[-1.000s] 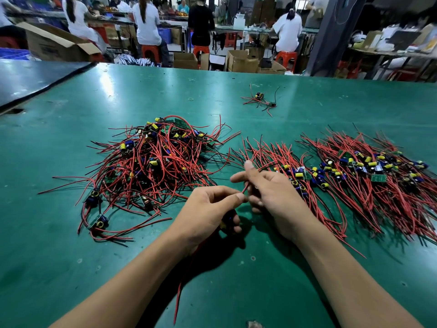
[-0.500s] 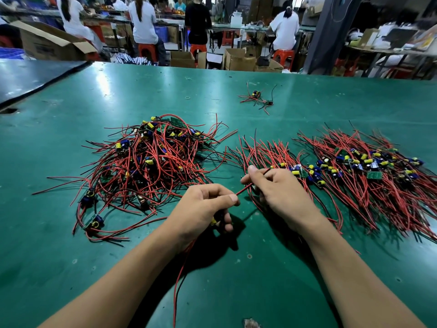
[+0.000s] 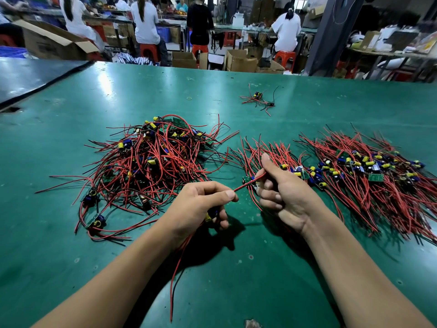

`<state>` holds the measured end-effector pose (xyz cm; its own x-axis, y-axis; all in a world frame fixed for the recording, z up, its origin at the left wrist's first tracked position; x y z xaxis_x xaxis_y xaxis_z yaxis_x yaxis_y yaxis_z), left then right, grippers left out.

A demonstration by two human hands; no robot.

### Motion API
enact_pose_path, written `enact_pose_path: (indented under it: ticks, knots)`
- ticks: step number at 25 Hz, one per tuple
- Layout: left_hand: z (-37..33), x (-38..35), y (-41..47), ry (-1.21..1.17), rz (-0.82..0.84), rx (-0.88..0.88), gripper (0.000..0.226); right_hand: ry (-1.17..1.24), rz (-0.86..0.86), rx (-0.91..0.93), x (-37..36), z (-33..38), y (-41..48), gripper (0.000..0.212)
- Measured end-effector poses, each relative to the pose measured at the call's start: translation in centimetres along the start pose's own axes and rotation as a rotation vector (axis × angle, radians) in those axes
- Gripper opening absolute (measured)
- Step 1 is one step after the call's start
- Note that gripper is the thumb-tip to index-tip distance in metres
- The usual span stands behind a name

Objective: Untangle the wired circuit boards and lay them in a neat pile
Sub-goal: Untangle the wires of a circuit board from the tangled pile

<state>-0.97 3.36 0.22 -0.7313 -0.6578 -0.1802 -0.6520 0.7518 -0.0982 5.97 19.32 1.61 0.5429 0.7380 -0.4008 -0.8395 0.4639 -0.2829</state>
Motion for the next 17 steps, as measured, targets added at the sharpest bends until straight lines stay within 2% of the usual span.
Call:
enact_pose_path:
  ticks: [5, 10, 13, 17]
  knots:
    - [0.0, 0.1, 0.0, -0.036, -0.069, -0.007, 0.012, 0.008, 0.017, 0.082, -0.5, -0.8, 0.1, 0.047]
    - [0.2, -0.3, -0.1, -0.079, -0.092, -0.004, 0.014, -0.253, 0.196, 0.108, -2.0, -2.9, -0.5, 0.036]
    - [0.2, -0.3, -0.2, -0.077, -0.08, 0.003, 0.013, -0.28, 0.16, 0.143, -1.5, -2.8, -0.2, 0.031]
    - [0.0, -0.4, -0.2, -0.017, -0.064, -0.001, 0.014, -0.195, 0.044, 0.201, -0.3, -1.4, 0.2, 0.029]
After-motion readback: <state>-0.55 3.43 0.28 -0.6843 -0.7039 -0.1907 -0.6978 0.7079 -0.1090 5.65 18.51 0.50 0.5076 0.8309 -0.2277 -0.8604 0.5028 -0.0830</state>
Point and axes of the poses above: each hand's wrist, its own y-axis towards the middle knuckle, its own x-axis out of the back of the hand, z = x × y, the point moved 3 cm from there along y, towards the middle knuckle
